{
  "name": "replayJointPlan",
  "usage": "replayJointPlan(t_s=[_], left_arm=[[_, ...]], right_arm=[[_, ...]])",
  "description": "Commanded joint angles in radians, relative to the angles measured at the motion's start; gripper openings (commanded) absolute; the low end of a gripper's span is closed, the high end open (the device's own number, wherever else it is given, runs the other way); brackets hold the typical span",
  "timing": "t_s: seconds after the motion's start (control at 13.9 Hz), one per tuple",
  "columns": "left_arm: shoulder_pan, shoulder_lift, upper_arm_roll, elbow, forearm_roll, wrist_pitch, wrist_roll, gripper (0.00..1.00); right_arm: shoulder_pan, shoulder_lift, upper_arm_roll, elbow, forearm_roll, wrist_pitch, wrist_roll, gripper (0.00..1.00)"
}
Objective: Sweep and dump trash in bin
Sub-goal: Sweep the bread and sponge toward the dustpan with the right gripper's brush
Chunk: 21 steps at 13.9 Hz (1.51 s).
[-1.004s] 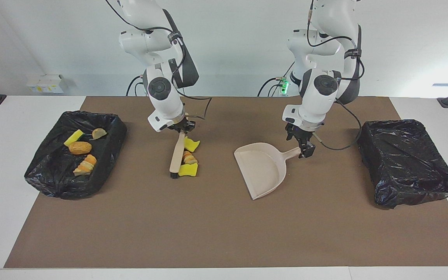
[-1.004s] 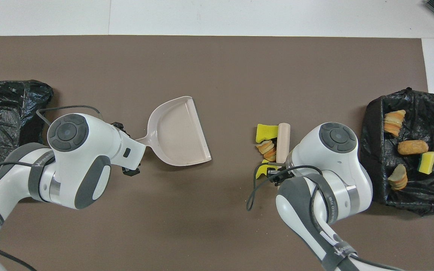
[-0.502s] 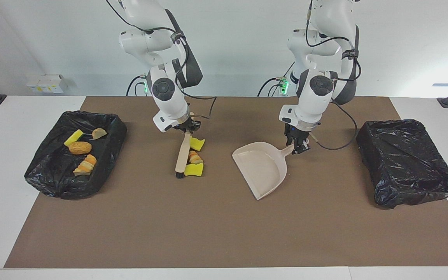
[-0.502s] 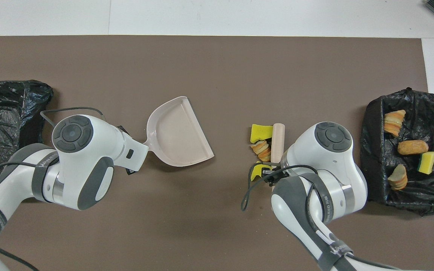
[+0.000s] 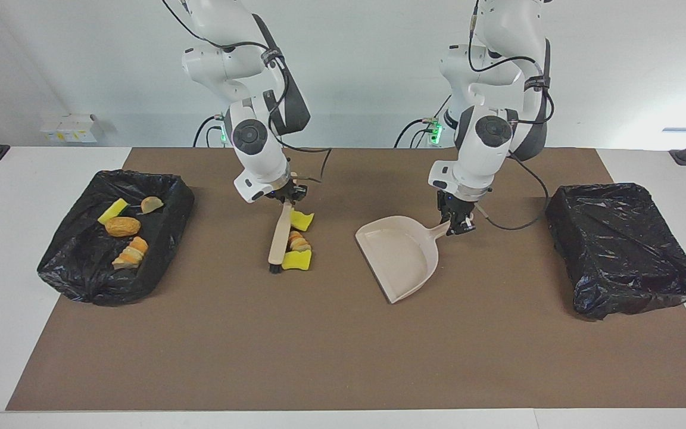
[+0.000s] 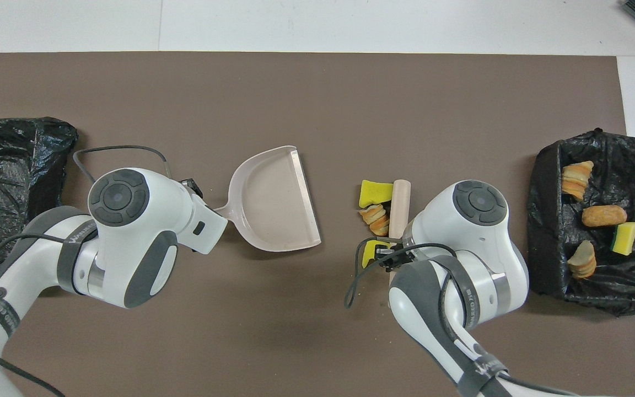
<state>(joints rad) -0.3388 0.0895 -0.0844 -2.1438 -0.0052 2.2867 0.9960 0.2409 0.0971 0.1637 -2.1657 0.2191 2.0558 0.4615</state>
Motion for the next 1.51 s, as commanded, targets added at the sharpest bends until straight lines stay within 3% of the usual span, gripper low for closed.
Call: replayJointPlan(t_s=[0.0, 0.43, 0.57, 0.86, 1.08, 1.29, 1.43], left_arm=[[-0.02, -0.005, 0.009, -0.004, 0.019, 0.016, -0.007, 0.0], [-0.014, -0.007, 0.011, -0.025, 0.019, 0.013, -0.016, 0.0], [-0.016, -0.008, 0.009, -0.028, 0.019, 0.013, -0.016, 0.0], [-0.012, -0.008, 0.009, -0.028, 0.019, 0.013, -0.017, 0.0], [-0.009, -0.008, 0.009, -0.028, 0.019, 0.011, -0.025, 0.0], [-0.005, -0.008, 0.011, -0.022, 0.017, 0.002, -0.054, 0.0], [0.018, -0.011, 0.012, -0.018, 0.017, -0.004, -0.085, 0.0]], right_arm=[[0.043, 0.056, 0.002, 0.064, 0.035, 0.012, 0.048, 0.0], [0.116, 0.087, 0.002, 0.113, 0.124, 0.014, 0.065, 0.0], [0.132, 0.087, 0.002, 0.124, 0.216, 0.021, 0.057, 0.0], [0.201, 0.122, 0.007, 0.225, 0.324, 0.027, 0.069, 0.0], [0.219, 0.122, 0.007, 0.262, 0.336, 0.021, 0.103, 0.0], [0.21, 0.083, 0.004, 0.273, 0.335, -0.049, 0.164, 0.0], [0.21, 0.035, 0.0, 0.261, 0.318, -0.081, 0.298, 0.0]])
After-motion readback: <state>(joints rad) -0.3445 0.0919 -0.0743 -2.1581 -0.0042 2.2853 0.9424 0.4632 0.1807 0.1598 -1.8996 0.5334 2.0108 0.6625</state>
